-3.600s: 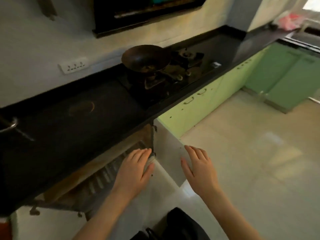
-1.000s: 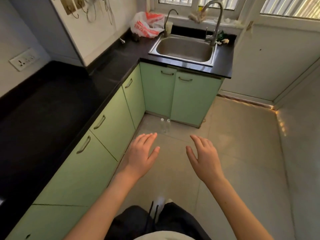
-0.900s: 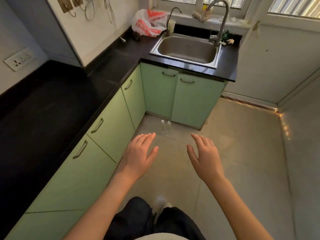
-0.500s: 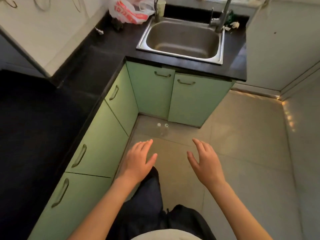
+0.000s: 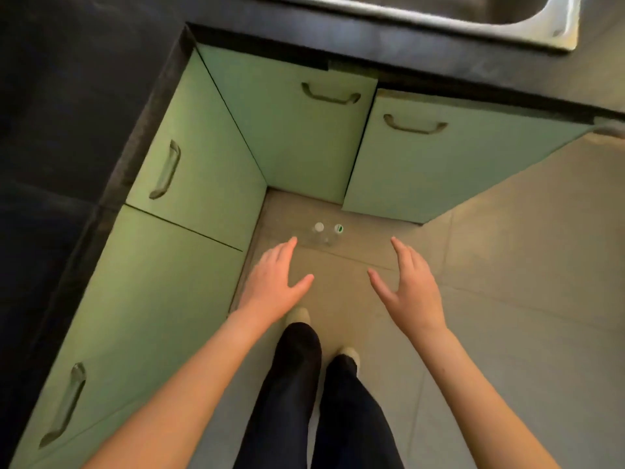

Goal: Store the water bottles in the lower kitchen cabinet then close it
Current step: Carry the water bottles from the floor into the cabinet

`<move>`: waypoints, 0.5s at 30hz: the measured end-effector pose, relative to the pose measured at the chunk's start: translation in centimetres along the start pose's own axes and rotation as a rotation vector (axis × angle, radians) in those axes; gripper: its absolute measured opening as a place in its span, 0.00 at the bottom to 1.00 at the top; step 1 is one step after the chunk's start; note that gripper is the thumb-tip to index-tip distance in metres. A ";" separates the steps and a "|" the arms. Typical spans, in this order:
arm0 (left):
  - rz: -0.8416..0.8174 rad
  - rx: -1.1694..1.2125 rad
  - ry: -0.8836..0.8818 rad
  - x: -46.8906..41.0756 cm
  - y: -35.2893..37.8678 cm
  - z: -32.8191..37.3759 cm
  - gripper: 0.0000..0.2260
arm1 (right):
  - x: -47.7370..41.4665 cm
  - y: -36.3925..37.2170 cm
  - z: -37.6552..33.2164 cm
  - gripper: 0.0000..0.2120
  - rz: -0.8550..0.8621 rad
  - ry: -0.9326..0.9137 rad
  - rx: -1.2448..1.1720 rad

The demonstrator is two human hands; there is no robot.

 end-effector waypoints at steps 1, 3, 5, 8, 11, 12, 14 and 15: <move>-0.011 0.022 -0.046 -1.5 2.8 -1.2 0.35 | -1.1 2.9 1.7 0.33 -0.021 0.019 -0.005; -0.028 0.054 -0.112 -4.4 8.7 -3.9 0.37 | -2.9 8.9 5.2 0.33 -0.051 0.057 -0.029; -0.031 0.096 -0.142 -7.3 14.6 -6.9 0.38 | -4.4 15.1 8.7 0.34 -0.074 0.079 -0.045; -0.026 0.142 -0.157 -11.6 23.3 -11.5 0.39 | -6.7 24.1 13.5 0.35 -0.104 0.118 -0.051; -0.001 0.190 -0.183 -15.9 31.3 -15.8 0.40 | -9.0 32.7 17.9 0.36 -0.115 0.129 -0.084; 0.007 0.214 -0.187 -17.3 33.8 -17.0 0.41 | -9.7 35.3 19.2 0.36 -0.117 0.119 -0.092; 0.027 0.265 -0.181 -19.9 38.0 -19.1 0.42 | -11.2 40.1 21.3 0.38 -0.124 0.098 -0.105; 0.040 0.292 -0.169 -21.2 39.9 -20.0 0.43 | -12.0 42.3 22.2 0.39 -0.125 0.088 -0.112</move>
Point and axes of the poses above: each hand's wrist, its own x-axis away from the middle knuckle, its own y-axis out of the palm, z = x × y, the point moved 2 cm from there along -x, towards the middle knuckle, and after that the axes turned 13 degrees about z, right-handed, at the moved point
